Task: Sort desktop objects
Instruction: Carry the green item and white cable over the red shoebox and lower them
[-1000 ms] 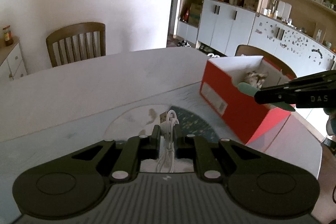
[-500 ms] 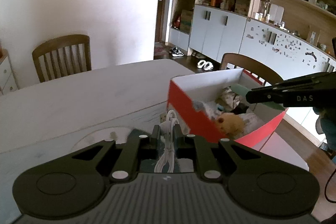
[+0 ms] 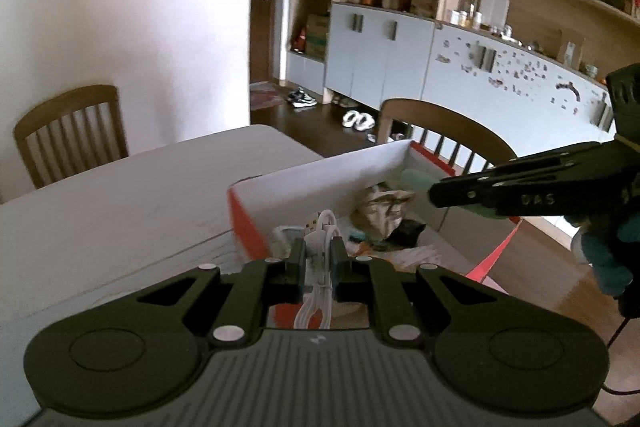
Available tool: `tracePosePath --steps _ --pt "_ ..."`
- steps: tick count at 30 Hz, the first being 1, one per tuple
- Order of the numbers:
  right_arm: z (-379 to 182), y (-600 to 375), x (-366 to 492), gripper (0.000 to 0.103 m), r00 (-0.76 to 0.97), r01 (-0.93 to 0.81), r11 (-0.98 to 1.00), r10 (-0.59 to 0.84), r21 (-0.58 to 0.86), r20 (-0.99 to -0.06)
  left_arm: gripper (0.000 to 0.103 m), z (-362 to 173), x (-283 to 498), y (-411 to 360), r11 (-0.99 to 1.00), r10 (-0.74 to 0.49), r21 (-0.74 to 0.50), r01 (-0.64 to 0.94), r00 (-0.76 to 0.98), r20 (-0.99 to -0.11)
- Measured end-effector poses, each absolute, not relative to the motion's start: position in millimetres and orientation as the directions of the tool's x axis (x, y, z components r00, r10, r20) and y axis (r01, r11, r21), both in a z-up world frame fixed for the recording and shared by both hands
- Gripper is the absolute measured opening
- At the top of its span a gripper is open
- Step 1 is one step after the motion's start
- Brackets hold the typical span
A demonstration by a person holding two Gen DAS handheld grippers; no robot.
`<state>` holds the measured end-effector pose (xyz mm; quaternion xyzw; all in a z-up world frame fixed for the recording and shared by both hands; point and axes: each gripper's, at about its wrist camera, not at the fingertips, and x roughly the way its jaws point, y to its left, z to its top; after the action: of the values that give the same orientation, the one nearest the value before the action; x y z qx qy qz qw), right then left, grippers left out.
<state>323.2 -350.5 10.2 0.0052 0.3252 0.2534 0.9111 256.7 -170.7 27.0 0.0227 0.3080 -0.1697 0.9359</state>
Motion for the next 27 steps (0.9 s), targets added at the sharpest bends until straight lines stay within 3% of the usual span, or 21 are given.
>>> tracePosePath --steps 13,27 --pt "-27.6 -370.8 361.6 0.01 0.614 -0.418 0.892 0.418 0.174 -0.669 0.011 -8.4 336.8 -219.8 0.934 -0.286 -0.042 0.354 0.676 -0.679" --pt "-62.5 -356.8 374.5 0.009 0.522 -0.438 0.88 0.413 0.18 -0.747 0.011 -50.8 402.6 -233.7 0.935 -0.297 -0.117 0.334 0.56 -0.773"
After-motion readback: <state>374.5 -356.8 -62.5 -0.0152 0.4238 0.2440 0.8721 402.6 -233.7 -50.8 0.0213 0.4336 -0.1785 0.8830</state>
